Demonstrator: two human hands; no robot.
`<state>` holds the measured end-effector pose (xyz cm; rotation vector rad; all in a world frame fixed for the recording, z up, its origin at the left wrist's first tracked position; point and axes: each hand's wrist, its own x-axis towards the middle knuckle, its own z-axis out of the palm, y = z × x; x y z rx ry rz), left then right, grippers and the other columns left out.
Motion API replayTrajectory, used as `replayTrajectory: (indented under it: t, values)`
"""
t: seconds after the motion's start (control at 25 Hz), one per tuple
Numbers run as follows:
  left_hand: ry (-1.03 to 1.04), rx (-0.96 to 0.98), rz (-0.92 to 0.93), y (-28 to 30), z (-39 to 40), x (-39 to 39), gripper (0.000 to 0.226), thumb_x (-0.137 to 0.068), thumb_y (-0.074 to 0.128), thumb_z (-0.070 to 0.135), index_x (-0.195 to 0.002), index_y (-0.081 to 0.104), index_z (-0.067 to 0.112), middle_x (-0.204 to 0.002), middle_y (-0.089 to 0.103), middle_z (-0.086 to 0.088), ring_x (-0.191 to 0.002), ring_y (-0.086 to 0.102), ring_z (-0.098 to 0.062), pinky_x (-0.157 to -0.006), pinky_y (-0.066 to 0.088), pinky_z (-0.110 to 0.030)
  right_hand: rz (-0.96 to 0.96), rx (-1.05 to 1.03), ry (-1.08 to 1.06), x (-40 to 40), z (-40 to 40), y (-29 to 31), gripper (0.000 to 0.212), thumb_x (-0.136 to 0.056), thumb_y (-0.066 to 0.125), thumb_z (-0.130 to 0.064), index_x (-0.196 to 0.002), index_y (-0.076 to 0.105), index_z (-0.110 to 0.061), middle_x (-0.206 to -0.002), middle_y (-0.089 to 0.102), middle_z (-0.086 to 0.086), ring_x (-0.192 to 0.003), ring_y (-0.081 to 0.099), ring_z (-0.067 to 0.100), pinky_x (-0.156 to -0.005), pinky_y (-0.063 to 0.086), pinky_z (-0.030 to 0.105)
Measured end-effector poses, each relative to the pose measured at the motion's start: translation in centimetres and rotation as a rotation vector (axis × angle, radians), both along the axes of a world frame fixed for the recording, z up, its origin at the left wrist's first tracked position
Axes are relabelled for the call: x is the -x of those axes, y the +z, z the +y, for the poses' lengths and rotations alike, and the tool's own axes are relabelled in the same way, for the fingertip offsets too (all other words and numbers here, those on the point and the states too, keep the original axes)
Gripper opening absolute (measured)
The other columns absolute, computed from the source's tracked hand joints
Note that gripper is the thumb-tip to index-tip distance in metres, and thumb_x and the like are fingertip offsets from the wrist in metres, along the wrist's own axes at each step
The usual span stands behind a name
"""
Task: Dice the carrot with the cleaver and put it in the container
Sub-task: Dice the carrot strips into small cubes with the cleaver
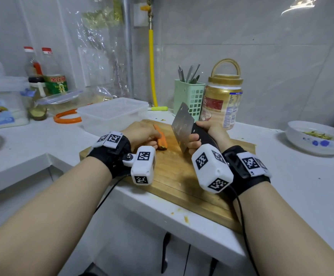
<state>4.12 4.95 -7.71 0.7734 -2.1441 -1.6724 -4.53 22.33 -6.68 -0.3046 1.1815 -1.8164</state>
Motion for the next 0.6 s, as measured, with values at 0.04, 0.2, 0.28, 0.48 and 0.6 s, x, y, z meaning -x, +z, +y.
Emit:
replayTrajectory:
  t: [0.04, 0.2, 0.28, 0.48, 0.6]
  values:
    - [-0.017, -0.017, -0.005, 0.0, 0.2, -0.1, 0.023, -0.089, 0.062, 0.003, -0.067, 0.058, 0.002, -0.048, 0.060, -0.007, -0.046, 0.060, -0.013, -0.045, 0.049, -0.016, 0.006, -0.003, 0.001, 0.0, 0.0, 0.0, 0.028, -0.099, 0.034, -0.030, -0.081, 0.041, -0.009, -0.046, 0.039, 0.002, -0.031, 0.034, 0.014, -0.041, 0.030, 0.013]
    - [-0.051, -0.019, -0.024, -0.3, -0.3, -0.3, 0.018, -0.089, 0.061, 0.008, -0.073, 0.065, 0.001, -0.056, 0.065, -0.009, -0.049, 0.059, -0.014, -0.046, 0.049, -0.018, 0.049, 0.006, 0.008, -0.5, 0.0, 0.2, 0.027, -0.098, 0.035, -0.032, -0.083, 0.041, -0.011, -0.047, 0.039, 0.001, -0.032, 0.035, 0.013, -0.046, 0.025, 0.017]
    - [-0.033, -0.016, -0.014, -0.5, -0.6, -0.3, 0.015, -0.089, 0.063, 0.010, -0.078, 0.064, 0.001, -0.056, 0.063, -0.010, -0.044, 0.056, -0.013, -0.044, 0.046, -0.017, 0.067, 0.020, 0.013, -0.7, -0.1, 0.3, 0.028, -0.098, 0.035, -0.033, -0.081, 0.041, -0.011, -0.047, 0.039, 0.000, -0.032, 0.035, 0.013, -0.047, 0.024, 0.019]
    - [-0.005, 0.090, -0.027, -1.5, -2.0, 0.5, 0.026, -0.080, 0.075, 0.021, -0.085, 0.068, -0.003, -0.061, 0.065, -0.011, -0.052, 0.059, -0.018, -0.061, 0.049, -0.025, 0.051, 0.040, 0.053, -1.7, -0.6, 0.5, 0.031, -0.098, 0.035, -0.034, -0.077, 0.040, -0.011, -0.048, 0.039, 0.000, -0.032, 0.035, 0.012, -0.043, 0.030, 0.017]
    - [-0.011, 0.101, -0.036, -1.7, -2.2, 0.6, 0.034, -0.079, 0.075, 0.022, -0.093, 0.069, -0.008, -0.066, 0.066, -0.013, -0.050, 0.058, -0.016, -0.059, 0.048, -0.023, 0.060, 0.032, 0.073, -2.2, -0.9, 0.6, 0.032, -0.099, 0.034, -0.034, -0.077, 0.040, -0.011, -0.048, 0.039, -0.001, -0.033, 0.035, 0.011, -0.043, 0.030, 0.016]
